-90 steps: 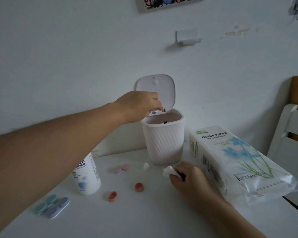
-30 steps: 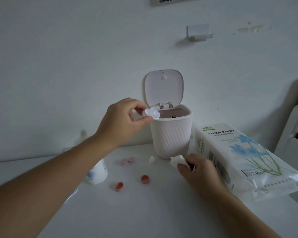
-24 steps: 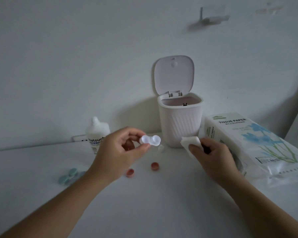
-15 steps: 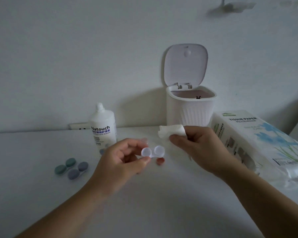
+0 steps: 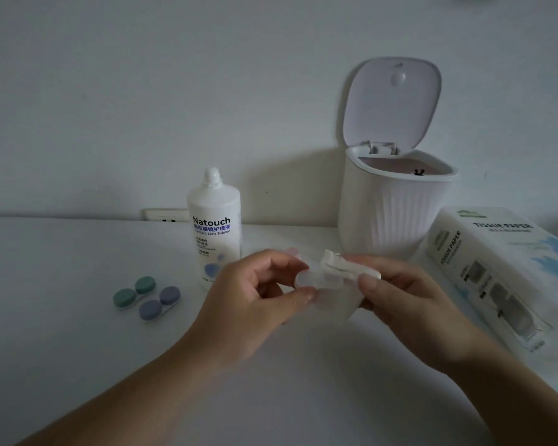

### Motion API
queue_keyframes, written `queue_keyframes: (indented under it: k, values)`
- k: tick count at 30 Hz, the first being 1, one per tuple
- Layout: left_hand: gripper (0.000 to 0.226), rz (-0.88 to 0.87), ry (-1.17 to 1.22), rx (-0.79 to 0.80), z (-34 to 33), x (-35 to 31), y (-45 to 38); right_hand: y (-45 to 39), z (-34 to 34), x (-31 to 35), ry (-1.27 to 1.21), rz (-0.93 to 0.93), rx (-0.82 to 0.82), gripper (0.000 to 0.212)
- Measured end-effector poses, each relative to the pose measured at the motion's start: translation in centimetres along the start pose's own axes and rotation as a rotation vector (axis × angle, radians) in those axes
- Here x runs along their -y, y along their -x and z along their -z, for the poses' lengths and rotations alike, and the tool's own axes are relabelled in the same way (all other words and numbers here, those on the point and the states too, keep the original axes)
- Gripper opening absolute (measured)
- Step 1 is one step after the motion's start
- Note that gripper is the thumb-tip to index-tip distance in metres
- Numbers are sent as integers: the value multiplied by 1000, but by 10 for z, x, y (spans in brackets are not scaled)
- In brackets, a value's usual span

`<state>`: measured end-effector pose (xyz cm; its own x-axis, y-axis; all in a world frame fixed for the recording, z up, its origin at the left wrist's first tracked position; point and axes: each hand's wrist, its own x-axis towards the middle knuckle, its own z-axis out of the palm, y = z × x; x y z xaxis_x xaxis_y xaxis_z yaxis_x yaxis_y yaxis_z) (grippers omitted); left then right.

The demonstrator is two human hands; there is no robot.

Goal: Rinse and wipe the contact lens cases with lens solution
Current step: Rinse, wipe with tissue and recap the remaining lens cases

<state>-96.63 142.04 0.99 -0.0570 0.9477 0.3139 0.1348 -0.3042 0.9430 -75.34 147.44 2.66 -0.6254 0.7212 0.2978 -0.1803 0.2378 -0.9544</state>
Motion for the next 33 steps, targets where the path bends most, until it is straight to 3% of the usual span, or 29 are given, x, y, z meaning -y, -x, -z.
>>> queue_keyframes:
  k: [4, 8, 12, 15, 21, 27, 33]
  values:
    - [22, -41, -51, 23, 5, 1, -1, -2, -1, -2, -92, -84, -61, 59]
    - [25, -99, -119, 37, 5, 3, 0, 0, -7, -3, 126, -1, -153, 26]
    - [24, -136, -170, 64, 5, 4, 2, 0, -9, -3, 256, -63, -182, 39]
    - [25, -151, -189, 68, 5, 3, 1, -1, -10, -5, 309, -126, -144, 30]
    - [31, -212, -327, 90, 5, 2, 3, 1, -11, -4, 315, -166, 7, 31]
    - [31, -362, -508, 72, 2, -7, 8, 2, -8, -3, 273, -170, 41, 38]
    - [18, -492, -504, 11, -2, -11, 13, 1, -7, -3, 324, -117, 39, 47]
